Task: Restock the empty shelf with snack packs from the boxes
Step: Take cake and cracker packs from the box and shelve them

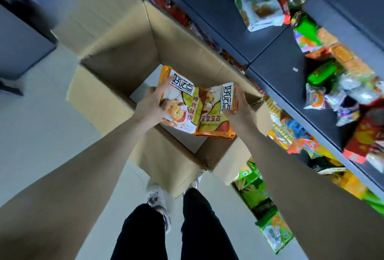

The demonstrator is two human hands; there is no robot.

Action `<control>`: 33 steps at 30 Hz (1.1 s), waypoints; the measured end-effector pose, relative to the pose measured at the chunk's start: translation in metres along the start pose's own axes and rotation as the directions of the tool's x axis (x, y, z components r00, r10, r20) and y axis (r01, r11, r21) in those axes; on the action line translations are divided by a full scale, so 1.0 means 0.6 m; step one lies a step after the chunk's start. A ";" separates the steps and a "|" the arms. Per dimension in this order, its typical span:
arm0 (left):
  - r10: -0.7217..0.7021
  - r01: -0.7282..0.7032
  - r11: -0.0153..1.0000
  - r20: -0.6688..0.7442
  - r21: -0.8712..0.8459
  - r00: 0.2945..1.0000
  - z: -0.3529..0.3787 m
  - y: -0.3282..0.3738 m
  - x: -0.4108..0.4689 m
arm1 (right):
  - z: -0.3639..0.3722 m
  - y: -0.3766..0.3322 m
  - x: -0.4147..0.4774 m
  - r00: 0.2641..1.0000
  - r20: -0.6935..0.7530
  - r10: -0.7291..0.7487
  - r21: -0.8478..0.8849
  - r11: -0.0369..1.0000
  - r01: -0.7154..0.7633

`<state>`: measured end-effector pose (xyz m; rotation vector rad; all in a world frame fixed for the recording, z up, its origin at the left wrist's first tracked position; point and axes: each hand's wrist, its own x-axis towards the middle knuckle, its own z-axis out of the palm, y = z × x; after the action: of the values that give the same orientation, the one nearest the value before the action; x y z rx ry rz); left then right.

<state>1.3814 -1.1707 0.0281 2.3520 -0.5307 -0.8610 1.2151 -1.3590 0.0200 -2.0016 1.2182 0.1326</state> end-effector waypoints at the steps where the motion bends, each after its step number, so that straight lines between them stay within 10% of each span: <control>1: 0.031 -0.031 0.999 -0.009 -0.026 0.999 -0.008 -0.002 -0.016 | -0.014 -0.003 -0.023 1.000 -0.015 -0.017 0.016 1.000 0.017; 15: 0.376 -0.375 0.899 -0.039 -0.226 0.926 -0.104 0.091 -0.341 | -0.204 0.018 -0.433 0.922 -0.377 -0.092 0.060 0.991 0.123; 33: 0.845 -0.847 0.528 -0.063 -0.069 0.532 -0.071 0.547 -0.663 | -0.633 0.142 -0.788 0.644 -0.759 -0.091 0.089 0.966 0.242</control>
<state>1.0721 -1.1906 0.4429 1.6415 -1.4386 -0.3521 0.7841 -1.2931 0.4502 -2.0367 1.4404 -0.9800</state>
